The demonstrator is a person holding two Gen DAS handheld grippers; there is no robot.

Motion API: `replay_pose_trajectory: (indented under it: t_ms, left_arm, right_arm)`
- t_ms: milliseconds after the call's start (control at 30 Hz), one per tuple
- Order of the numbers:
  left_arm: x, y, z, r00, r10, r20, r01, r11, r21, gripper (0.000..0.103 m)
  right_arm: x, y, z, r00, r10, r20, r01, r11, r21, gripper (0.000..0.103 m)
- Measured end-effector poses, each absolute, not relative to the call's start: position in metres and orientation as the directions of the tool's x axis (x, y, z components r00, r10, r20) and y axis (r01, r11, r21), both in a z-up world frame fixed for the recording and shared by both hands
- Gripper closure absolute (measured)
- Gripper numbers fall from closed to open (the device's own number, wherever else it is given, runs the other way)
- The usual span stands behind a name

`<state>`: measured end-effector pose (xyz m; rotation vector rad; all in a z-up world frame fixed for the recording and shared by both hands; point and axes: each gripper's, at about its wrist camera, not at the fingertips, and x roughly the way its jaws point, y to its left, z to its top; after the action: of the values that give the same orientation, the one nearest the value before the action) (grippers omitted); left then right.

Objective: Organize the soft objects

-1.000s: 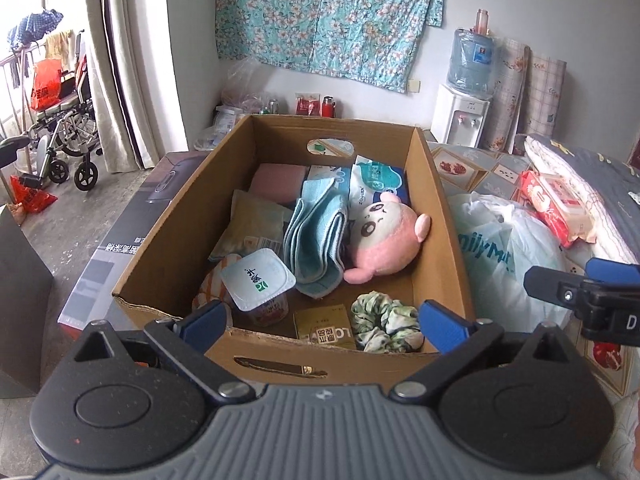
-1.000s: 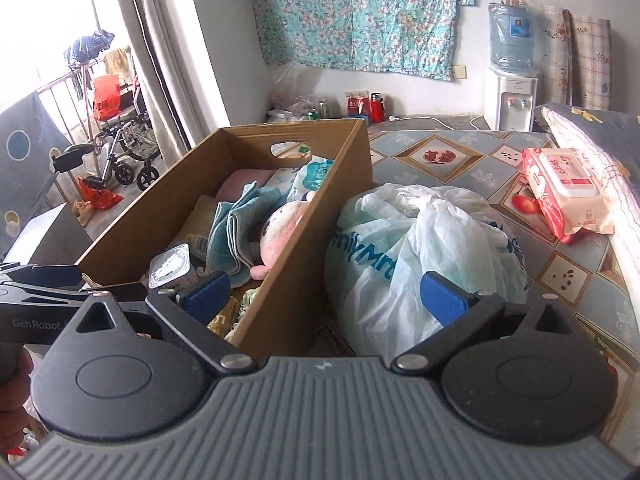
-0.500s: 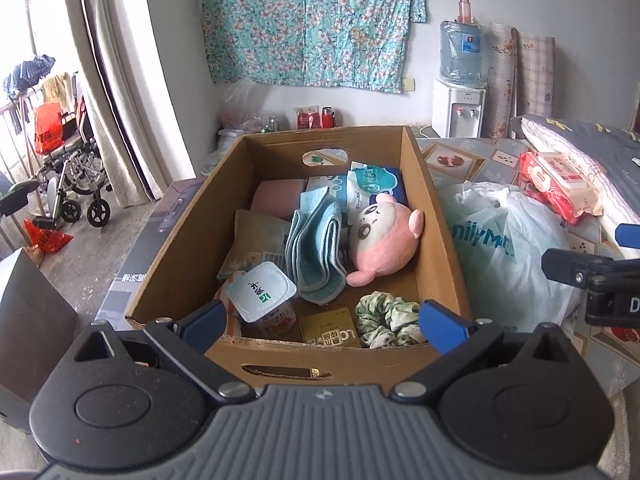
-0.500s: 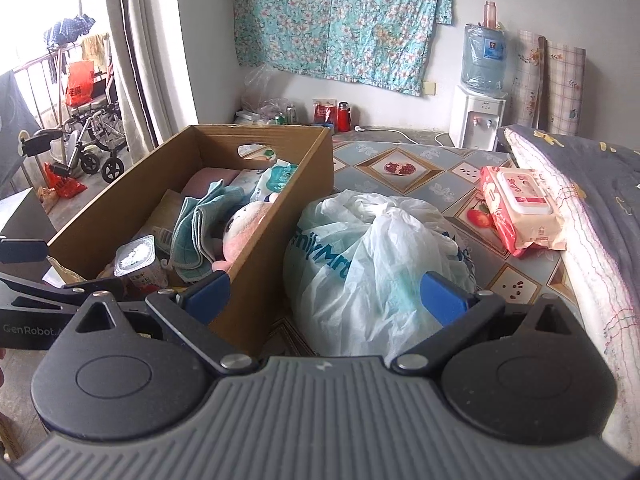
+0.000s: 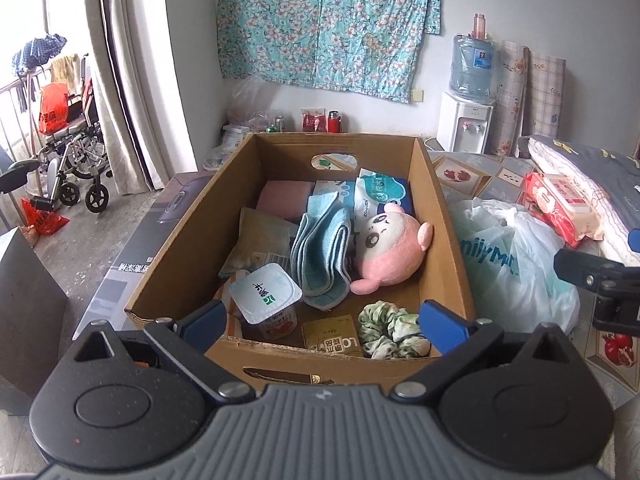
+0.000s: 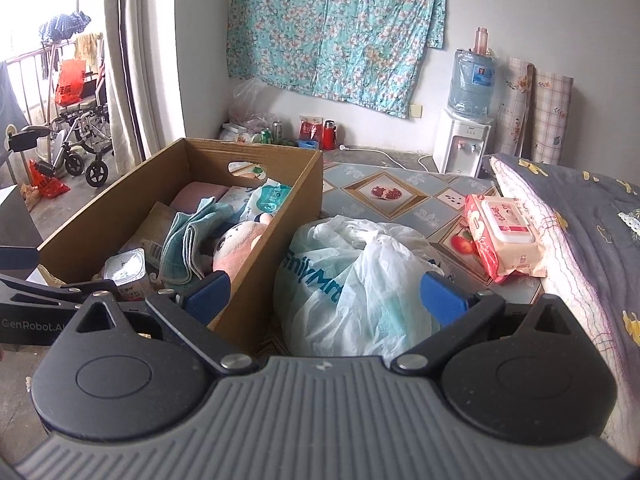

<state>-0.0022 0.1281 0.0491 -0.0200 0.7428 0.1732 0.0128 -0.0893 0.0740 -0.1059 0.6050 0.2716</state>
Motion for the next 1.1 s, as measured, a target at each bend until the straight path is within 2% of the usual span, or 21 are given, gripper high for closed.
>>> replay_pose_trajectory:
  t_ms: [333,667,1100]
  left_arm:
    - [0.001,0.132,0.036,0.664,0.165,-0.730,-0.188,0.981,0.050,0.000]
    - [0.001,0.132,0.025,0.615,0.168,-0.771,-0.207,0.977,0.048,0.000]
    - [-0.006,0.133,0.017,0.588,0.167,-0.791,-0.215,0.976,0.046,0.000]
  right_arm:
    - [0.019,-0.091,0.046,0.706,0.254,-0.661,-0.240,0.964,0.114,0.001]
    - [0.018,-0.073,0.028,0.626,0.308,-0.716,-0.299,0.943,0.144,0.001]
    - [0.021,-0.070,0.017,0.604,0.280,-0.746,-0.283,0.951,0.128,0.001]
